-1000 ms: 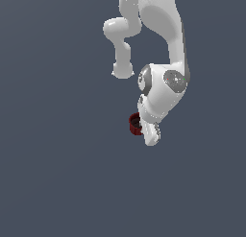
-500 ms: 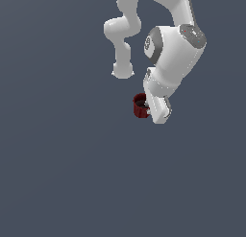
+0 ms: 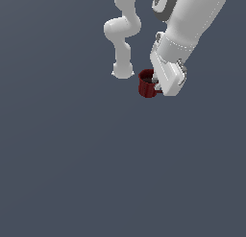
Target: Pick up the object and move it to a goal position.
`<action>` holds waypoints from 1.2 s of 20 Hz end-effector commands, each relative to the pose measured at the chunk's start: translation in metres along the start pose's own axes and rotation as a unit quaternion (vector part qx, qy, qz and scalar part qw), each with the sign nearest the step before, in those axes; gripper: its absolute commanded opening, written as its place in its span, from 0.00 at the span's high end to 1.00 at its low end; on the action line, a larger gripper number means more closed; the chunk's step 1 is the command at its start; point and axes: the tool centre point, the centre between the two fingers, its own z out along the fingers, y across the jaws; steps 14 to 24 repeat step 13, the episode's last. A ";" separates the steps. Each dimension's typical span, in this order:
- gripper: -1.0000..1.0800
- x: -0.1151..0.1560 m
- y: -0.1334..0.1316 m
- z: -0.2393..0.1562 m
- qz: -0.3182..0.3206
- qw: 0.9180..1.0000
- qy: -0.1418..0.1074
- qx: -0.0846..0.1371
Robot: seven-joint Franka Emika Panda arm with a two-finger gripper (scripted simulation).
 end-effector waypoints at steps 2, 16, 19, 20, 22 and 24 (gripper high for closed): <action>1.00 -0.001 0.011 -0.026 0.000 1.000 0.000 0.001; 1.00 -0.004 0.022 -0.058 0.000 1.000 0.000 0.001; 1.00 -0.004 0.022 -0.058 0.000 1.000 0.000 0.001; 1.00 -0.004 0.022 -0.058 0.000 1.000 0.000 0.001; 1.00 -0.004 0.022 -0.058 0.000 1.000 0.000 0.001; 1.00 -0.004 0.022 -0.058 0.000 1.000 0.000 0.001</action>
